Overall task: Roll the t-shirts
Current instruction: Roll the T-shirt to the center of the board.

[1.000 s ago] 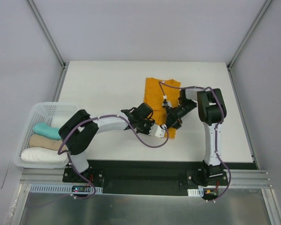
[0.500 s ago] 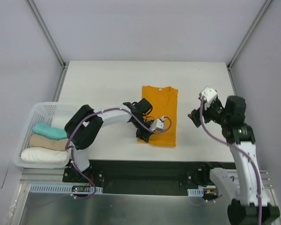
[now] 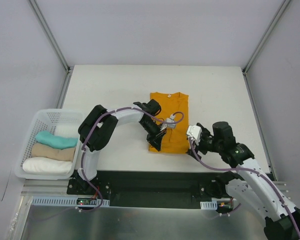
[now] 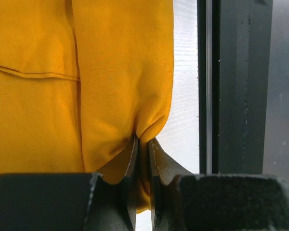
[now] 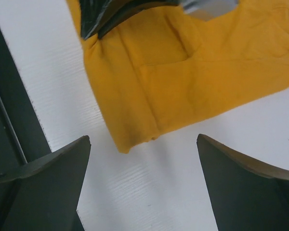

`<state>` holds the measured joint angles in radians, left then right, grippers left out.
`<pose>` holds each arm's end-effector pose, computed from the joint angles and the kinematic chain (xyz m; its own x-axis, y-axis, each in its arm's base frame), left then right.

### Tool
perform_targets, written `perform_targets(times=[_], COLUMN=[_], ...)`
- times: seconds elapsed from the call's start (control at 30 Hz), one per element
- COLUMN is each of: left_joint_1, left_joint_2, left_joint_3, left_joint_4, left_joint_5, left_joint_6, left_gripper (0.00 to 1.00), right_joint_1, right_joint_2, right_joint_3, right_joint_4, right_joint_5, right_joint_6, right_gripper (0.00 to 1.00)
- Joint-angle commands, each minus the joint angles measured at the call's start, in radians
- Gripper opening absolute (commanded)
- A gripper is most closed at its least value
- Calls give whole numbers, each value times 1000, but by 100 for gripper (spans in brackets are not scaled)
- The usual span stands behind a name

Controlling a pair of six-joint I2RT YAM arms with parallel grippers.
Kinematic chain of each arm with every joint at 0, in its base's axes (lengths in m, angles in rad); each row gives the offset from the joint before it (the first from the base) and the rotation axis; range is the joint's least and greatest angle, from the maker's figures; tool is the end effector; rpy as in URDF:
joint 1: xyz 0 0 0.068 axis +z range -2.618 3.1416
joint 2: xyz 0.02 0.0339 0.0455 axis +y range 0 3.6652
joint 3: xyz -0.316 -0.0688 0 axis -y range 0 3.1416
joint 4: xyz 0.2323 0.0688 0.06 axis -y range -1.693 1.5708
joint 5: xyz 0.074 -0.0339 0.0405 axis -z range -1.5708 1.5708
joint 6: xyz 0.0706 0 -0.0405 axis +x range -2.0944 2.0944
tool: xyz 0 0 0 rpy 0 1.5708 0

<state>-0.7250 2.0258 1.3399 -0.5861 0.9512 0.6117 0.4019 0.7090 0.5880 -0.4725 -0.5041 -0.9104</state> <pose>0.2691 -0.3152 0.1867 -0.2615 0.6772 -0.6878 0.8729 -0.1382 -0.4679 0.1068 0.0825 0.2748 0.2458 -0.6469 -0.7219 -0.8426 0.2255 -0.4890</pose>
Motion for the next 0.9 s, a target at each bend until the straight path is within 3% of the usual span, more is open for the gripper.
perform_targets(times=[0.0, 0.27, 0.67, 0.8, 0.87], left_joint_1=[12, 42, 59, 62, 61], left_joint_2=[20, 54, 93, 106, 108], left_joint_3=[44, 62, 111, 119, 117], left_joint_4=[-53, -103, -121, -127, -129], left_joint_5=[81, 113, 138, 146, 149], left_joint_6=[-12, -10, -6, -6, -6], left_gripper=[0, 0, 0, 0, 0], right_joint_1=[113, 228, 236, 238, 236], right_joint_2=[16, 190, 377, 418, 438], right_joint_3=[-54, -60, -77, -71, -71], right_joint_4=[80, 187, 319, 322, 308], right_joint_5=[47, 38, 91, 108, 113], right_joint_6=[-136, -218, -246, -263, -281], right_gripper=[96, 99, 94, 81, 65])
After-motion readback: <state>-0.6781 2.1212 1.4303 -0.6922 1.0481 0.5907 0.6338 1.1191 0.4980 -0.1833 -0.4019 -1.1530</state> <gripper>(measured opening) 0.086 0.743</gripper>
